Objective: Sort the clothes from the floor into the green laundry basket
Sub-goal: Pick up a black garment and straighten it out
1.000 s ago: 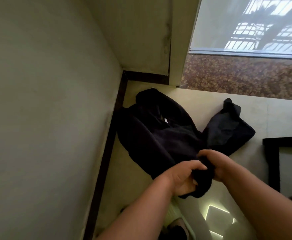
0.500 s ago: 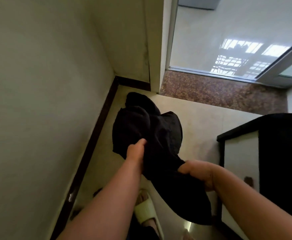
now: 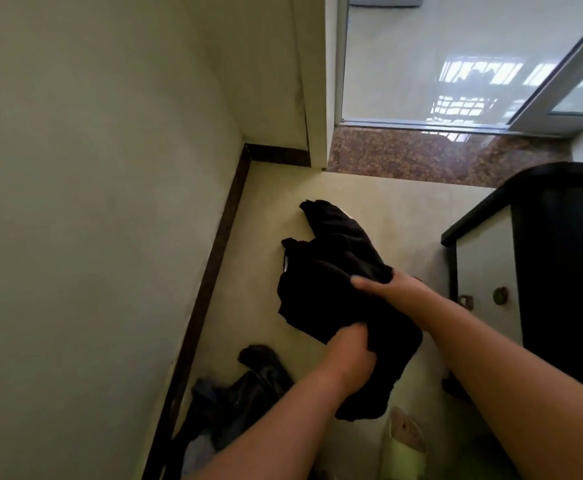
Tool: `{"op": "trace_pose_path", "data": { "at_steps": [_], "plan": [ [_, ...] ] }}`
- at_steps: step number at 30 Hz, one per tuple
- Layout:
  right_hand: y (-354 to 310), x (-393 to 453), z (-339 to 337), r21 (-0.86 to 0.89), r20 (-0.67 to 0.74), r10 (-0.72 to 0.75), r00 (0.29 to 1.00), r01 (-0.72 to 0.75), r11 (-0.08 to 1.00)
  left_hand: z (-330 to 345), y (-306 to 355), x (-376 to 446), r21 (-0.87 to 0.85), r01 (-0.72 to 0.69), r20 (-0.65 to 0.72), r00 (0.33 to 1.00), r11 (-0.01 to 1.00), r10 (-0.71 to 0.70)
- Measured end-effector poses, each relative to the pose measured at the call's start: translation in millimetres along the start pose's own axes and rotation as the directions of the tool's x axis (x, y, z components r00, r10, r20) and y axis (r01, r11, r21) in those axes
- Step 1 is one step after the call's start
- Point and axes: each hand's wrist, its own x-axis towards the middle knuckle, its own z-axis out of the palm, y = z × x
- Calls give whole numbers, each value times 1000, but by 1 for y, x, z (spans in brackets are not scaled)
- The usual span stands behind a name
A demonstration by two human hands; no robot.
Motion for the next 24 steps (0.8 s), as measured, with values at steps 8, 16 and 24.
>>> {"op": "trace_pose_path", "data": {
  "at_steps": [8,16,24],
  "plan": [
    [67,-55,27,215,-10,-5,1000,7,977,-22,-36,-50,110,209,367,900,972,-235],
    [98,-110,54,-11,199,-287,937,295,955,-48,-44,-27,-784,446,180,829,432,-530],
    [146,-116,46,-448,224,-198,954,281,849,-16,-56,-19,-955,176,33,862,237,-506]
  ]
}}
